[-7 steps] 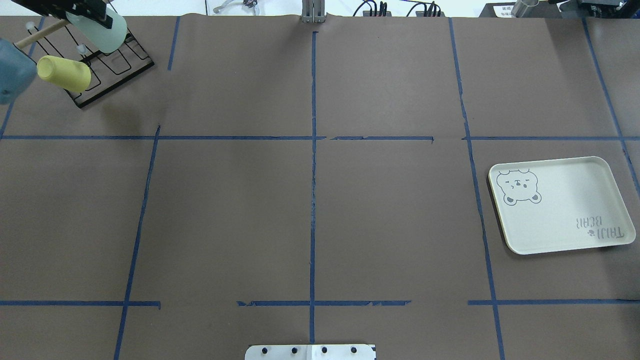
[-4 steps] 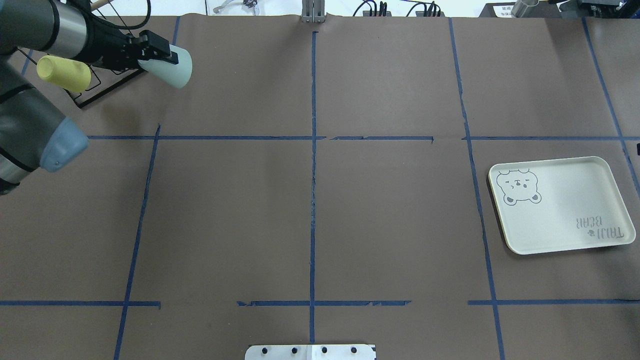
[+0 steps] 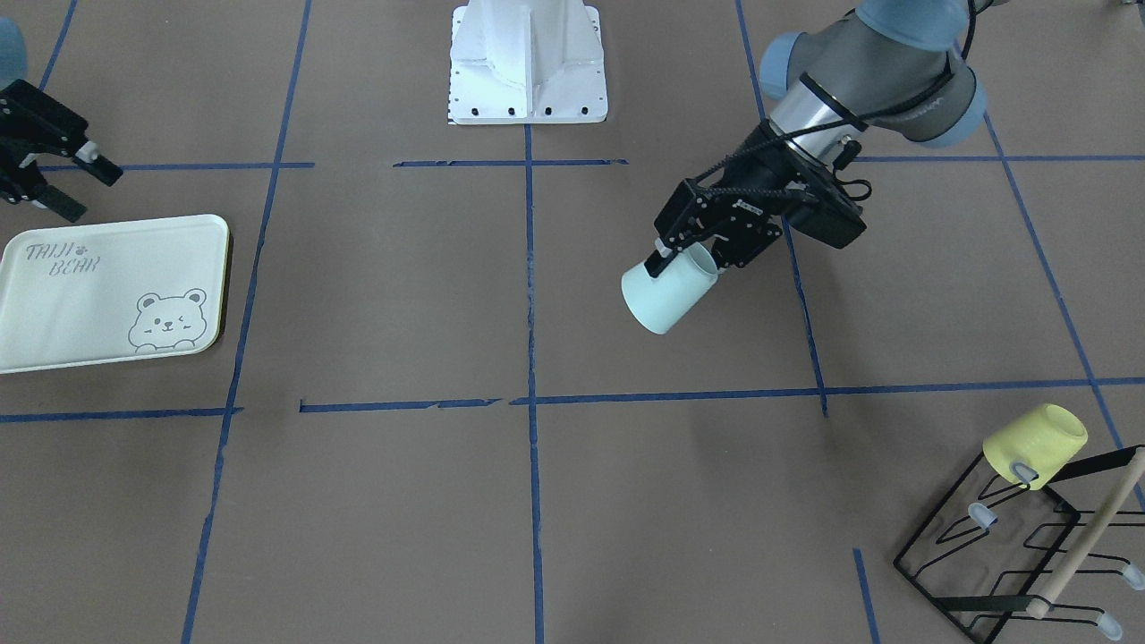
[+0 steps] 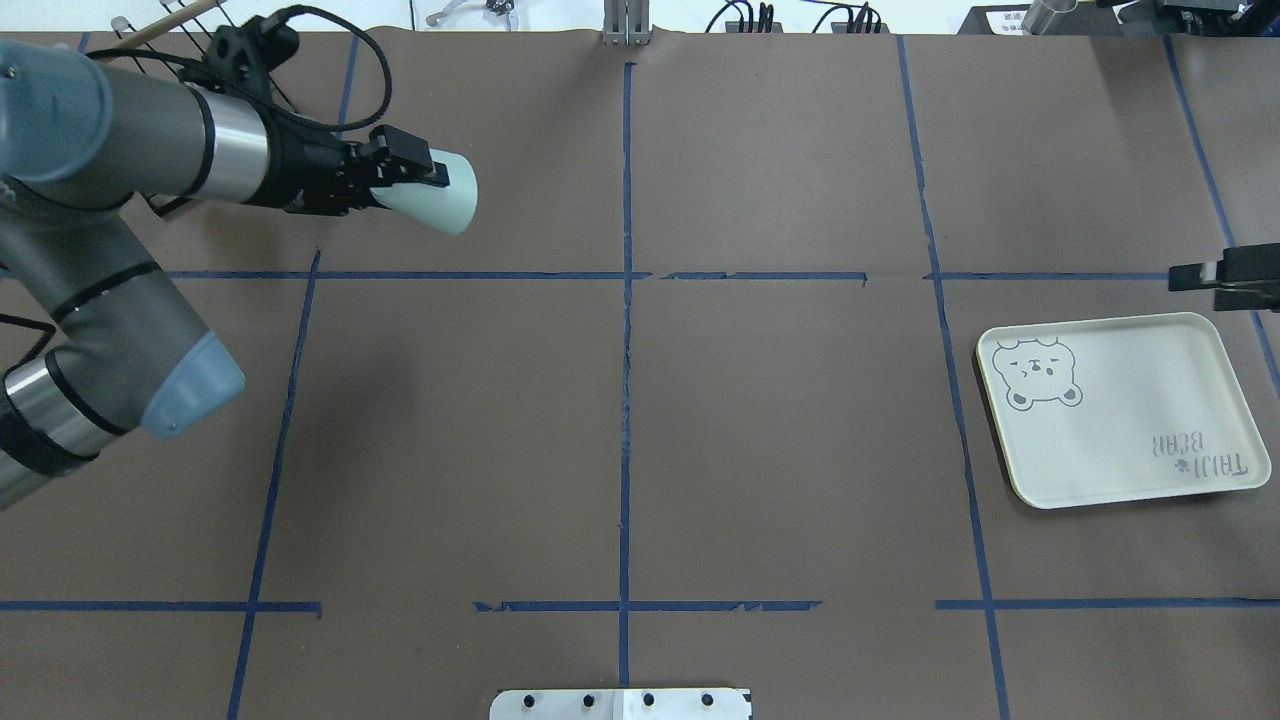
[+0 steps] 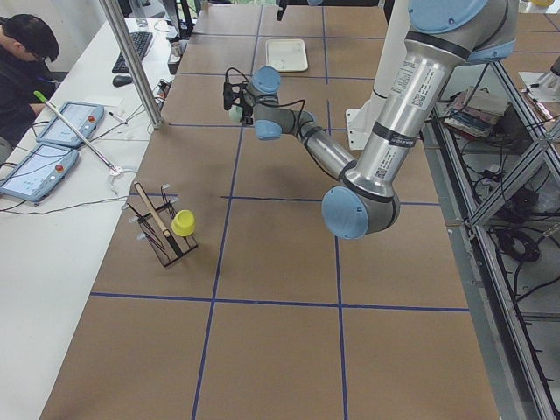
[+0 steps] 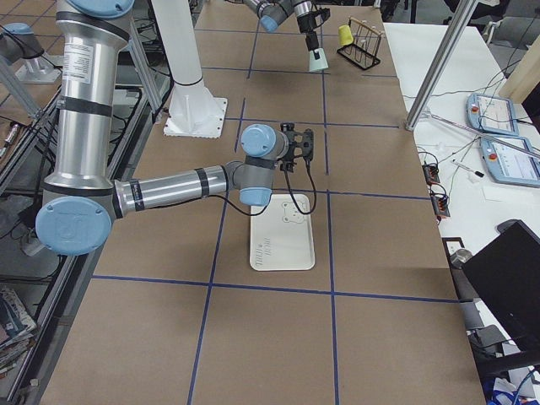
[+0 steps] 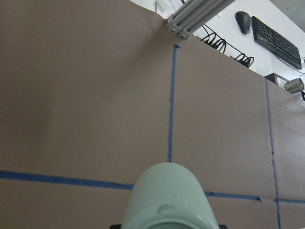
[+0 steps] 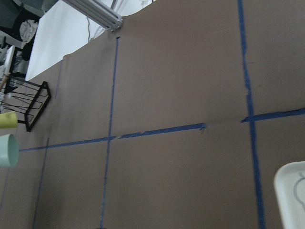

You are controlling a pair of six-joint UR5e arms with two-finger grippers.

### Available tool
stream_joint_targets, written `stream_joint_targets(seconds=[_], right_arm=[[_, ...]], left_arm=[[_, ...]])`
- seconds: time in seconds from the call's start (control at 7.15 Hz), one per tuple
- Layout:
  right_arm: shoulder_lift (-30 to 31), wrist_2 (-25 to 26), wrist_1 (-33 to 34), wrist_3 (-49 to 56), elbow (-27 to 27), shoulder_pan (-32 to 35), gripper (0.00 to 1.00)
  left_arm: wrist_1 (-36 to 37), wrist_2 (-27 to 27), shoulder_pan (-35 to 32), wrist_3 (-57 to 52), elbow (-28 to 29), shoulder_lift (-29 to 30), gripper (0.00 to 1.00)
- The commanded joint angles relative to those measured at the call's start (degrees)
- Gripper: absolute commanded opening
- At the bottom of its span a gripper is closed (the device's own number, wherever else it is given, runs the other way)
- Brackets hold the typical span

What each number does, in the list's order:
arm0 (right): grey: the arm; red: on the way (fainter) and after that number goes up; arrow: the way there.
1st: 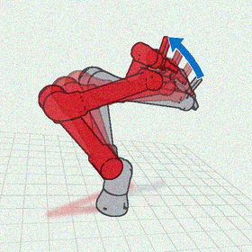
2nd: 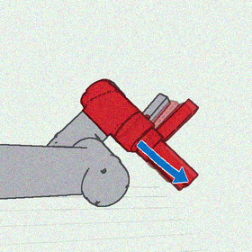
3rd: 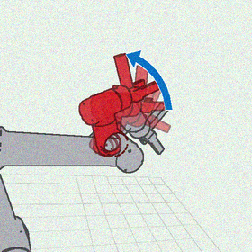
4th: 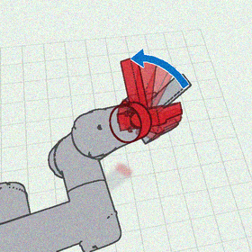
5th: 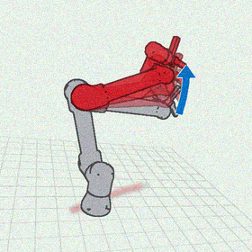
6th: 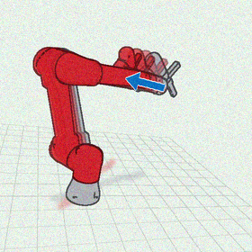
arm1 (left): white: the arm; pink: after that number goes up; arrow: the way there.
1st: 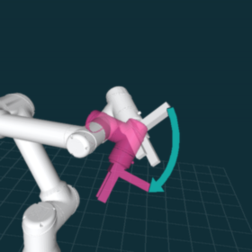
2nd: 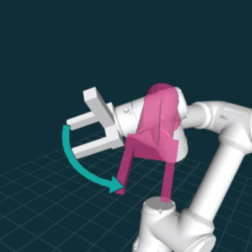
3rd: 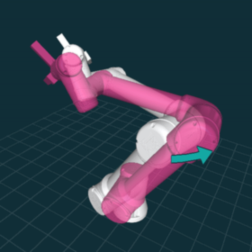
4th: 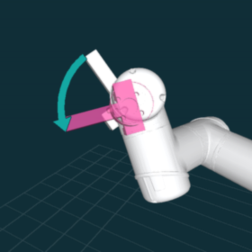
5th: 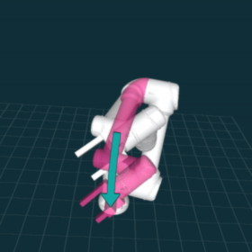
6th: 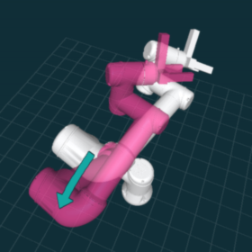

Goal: Left arm grabs green cup and hands to right arm on tray

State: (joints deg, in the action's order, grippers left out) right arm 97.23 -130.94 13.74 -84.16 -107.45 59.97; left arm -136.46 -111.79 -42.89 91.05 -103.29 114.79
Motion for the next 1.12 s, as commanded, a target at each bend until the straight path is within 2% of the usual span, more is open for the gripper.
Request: stream_joint_targets(seconds=[0.0,0.14,0.28,0.42,0.7,0.84,0.98], right_arm=[[-2.3,3.8,-11.7,-9.2,-0.2,-6.9,1.0],[-4.0,4.2,-16.8,-15.7,-0.1,-8.1,1.0],[-4.9,6.3,-20.6,-18.0,-0.2,-10.5,1.0],[-5.2,11.8,-23.9,-18.1,-0.2,-15.3,1.0],[-8.8,25.9,-29.1,-19.1,-0.2,-27.3,1.0],[-12.6,30.7,-29.3,-19.2,-0.1,-31.9,1.0],[-15.9,32.5,-28.8,-19.2,0.3,-34.9,1.0]], left_arm=[[-12.1,0.6,4.4,9.6,-1.8,-1.3,0.52],[-19.2,5.0,8.0,12.0,-1.7,-2.4,0.52],[-24.7,11.6,13.6,12.7,-1.1,-2.5,0.52],[-29.0,16.8,18.1,13.1,-1.0,-2.4,0.52],[-38.8,18.6,20.7,18.4,-0.2,-1.9,0.52],[-41.0,18.8,21.4,19.1,0.0,-1.8,0.52],[-41.4,18.8,22.8,19.1,0.3,-1.6,0.52]])
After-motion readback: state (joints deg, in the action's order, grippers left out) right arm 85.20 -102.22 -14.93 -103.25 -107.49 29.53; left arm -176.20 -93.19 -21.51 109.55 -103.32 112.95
